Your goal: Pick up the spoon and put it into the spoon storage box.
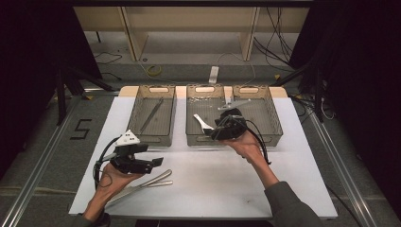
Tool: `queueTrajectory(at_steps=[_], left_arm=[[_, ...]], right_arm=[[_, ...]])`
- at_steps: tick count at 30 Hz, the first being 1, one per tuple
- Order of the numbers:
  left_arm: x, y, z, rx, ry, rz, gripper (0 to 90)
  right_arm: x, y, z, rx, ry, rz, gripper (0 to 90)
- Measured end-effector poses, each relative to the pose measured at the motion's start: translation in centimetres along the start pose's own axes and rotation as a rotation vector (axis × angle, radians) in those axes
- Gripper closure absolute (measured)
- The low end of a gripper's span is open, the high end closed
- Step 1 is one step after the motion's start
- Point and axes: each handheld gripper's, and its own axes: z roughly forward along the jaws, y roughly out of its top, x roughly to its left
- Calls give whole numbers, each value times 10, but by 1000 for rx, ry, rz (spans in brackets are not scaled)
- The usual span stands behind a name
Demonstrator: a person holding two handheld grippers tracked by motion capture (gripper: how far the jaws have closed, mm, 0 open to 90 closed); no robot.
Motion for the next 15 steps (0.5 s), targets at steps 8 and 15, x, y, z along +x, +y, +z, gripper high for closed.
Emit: queueTrajectory(at_steps=[8, 15], left_arm=[[3, 0, -1, 26, 4, -10, 185], [5, 3, -2, 50, 4, -6, 185]], right_arm=[[3, -27, -20, -50, 25, 17, 337], [6, -52, -40, -111, 52, 38, 330]])
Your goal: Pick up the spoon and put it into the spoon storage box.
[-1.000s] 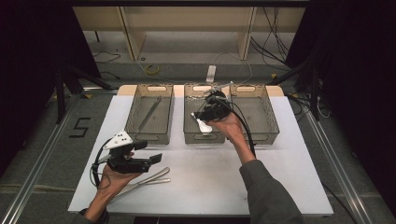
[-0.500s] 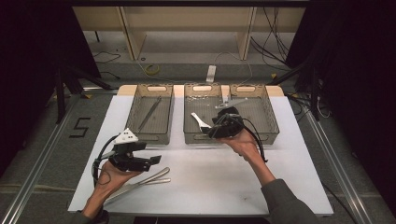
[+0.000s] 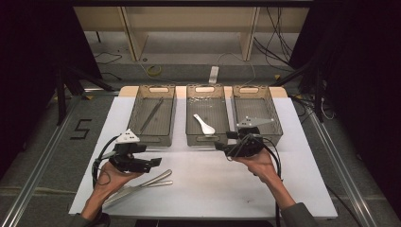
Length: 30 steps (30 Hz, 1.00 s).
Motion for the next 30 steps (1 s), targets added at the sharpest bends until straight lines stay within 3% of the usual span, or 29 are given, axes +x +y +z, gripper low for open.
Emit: queueTrajectory(at_steps=[9, 20, 30], left_arm=[[0, 0, 3, 85, 19, 15, 185], [-1, -2, 8, 195, 35, 40, 192], [-1, -5, 5, 215, 24, 51, 197]], right_arm=[[-3, -34, -21, -18, -10, 23, 327], [-4, -46, -35, -52, -18, 31, 323], [-6, -63, -47, -83, -30, 58, 307]])
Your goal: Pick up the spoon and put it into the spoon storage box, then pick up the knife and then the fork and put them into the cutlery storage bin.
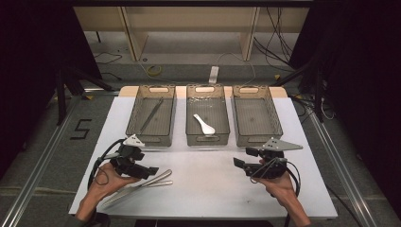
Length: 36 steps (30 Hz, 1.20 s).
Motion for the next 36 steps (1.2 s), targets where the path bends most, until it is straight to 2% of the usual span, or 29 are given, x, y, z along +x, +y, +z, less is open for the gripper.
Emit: queueTrajectory(at_steps=[10, 15, 21, 31, 36], left_arm=[[2, -6, -4, 8, -2, -4, 197], [1, -9, -4, 29, 10, 21, 197], [3, -12, -2, 58, 17, 20, 197], [4, -17, 5, 127, 20, 22, 198], [5, -19, 9, 182, 22, 29, 205]], right_arm=[[2, -9, -9, -25, -7, -2, 282], [3, -13, -12, -19, -10, 0, 274], [5, -15, -14, -15, -17, -5, 268], [8, -18, -16, -8, -22, -8, 267], [7, -19, -15, 1, -16, -9, 266]])
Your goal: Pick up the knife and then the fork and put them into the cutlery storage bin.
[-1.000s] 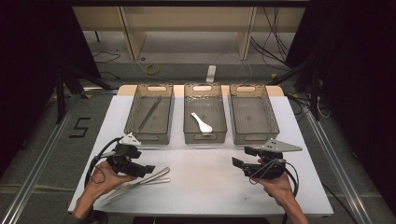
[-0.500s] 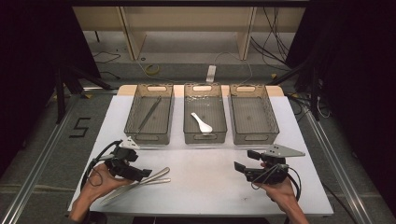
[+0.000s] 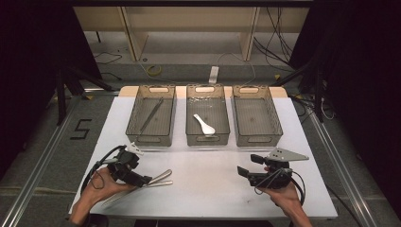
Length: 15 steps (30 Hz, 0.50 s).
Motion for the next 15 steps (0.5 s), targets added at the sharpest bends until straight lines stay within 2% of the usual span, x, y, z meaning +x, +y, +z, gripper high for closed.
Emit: queueTrajectory(at_steps=[6, 15], left_arm=[[0, -2, 2, 28, 7, -3, 216], [-6, -3, 10, 109, 31, 52, 249]], right_arm=[[2, 1, 1, 8, 8, -16, 265], [4, 1, 2, 16, 3, -22, 265]])
